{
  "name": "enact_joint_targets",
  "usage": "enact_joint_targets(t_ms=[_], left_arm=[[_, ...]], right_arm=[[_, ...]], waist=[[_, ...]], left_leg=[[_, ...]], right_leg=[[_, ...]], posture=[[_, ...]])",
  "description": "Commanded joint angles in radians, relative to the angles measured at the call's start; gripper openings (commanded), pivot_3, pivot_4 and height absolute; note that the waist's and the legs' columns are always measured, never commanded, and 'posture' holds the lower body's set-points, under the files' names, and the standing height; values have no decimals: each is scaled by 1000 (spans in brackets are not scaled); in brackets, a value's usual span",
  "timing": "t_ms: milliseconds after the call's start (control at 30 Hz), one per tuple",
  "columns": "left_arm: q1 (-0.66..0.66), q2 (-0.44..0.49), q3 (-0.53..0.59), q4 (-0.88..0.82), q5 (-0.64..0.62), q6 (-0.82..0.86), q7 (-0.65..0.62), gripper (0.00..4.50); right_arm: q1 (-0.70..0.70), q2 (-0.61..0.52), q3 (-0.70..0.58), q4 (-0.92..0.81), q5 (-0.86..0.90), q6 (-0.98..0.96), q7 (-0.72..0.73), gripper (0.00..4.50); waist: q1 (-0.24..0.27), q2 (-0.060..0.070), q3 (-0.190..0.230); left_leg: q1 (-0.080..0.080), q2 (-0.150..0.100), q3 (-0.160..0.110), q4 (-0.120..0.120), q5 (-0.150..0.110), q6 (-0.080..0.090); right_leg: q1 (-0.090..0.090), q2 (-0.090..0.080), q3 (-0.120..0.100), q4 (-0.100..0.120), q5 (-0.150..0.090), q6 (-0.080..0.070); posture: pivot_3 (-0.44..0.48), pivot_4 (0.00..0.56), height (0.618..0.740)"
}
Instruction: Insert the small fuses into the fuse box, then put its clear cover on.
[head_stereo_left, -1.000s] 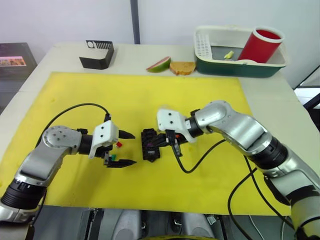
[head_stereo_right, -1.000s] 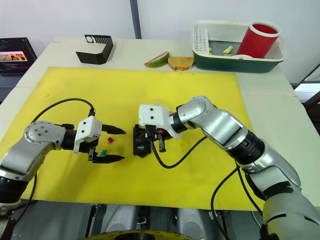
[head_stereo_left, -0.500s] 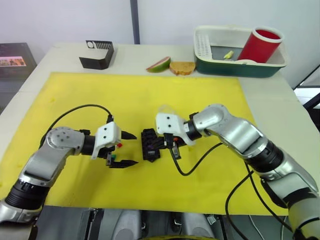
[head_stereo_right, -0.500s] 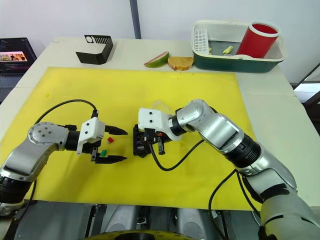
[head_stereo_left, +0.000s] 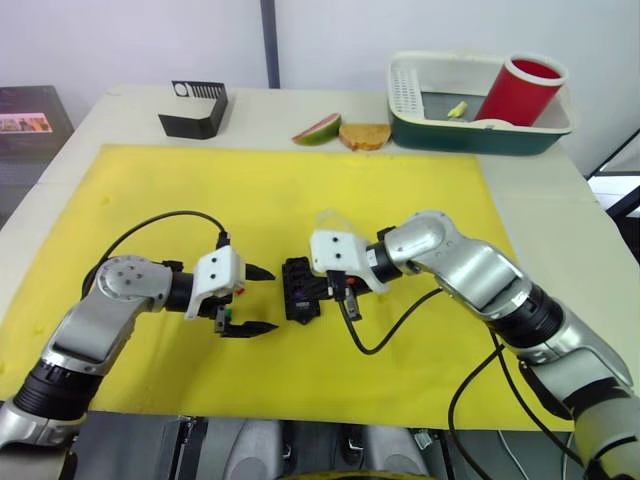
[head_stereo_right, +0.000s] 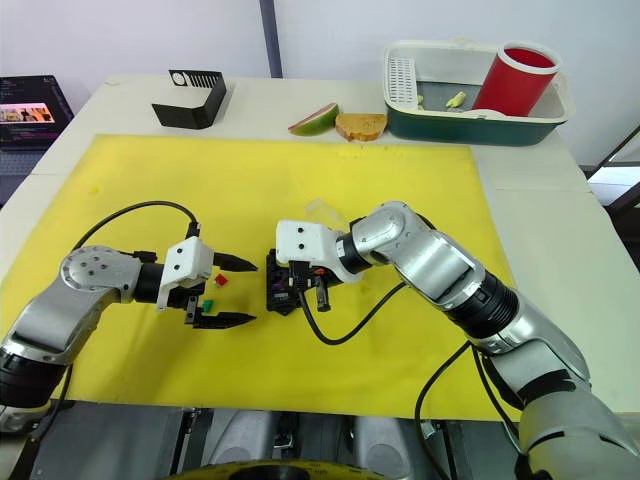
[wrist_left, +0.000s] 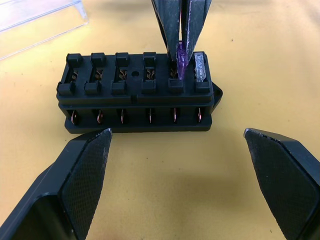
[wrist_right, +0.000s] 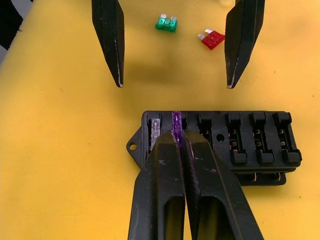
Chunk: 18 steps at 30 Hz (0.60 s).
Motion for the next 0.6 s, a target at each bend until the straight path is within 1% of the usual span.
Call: enact_joint_targets(t_ms=[33,333,600], left_arm=[[0,5,11,-29,0,-17,0,4444],[-4,4,5,-24,5,-22,-2,4444],[-4,4,4,-21,7,-24,-3,4444]], right_arm=[[-11,10,-36,-16,12,15,13,0],[-32,18,-57,-22,20,40,26,0],[-25,19,-42,-14,-1,34,27,0]], waist=[[0,0,0],[0,0,0],[0,0,0]], left_leg=[[0,0,0,0,0,0],[0,0,0,0,0,0],[0,0,0,0,0,0]], right_leg=[[0,0,0,0,0,0],[0,0,0,0,0,0],[0,0,0,0,0,0]], posture=[[0,150,740],[0,150,740],[0,150,740]])
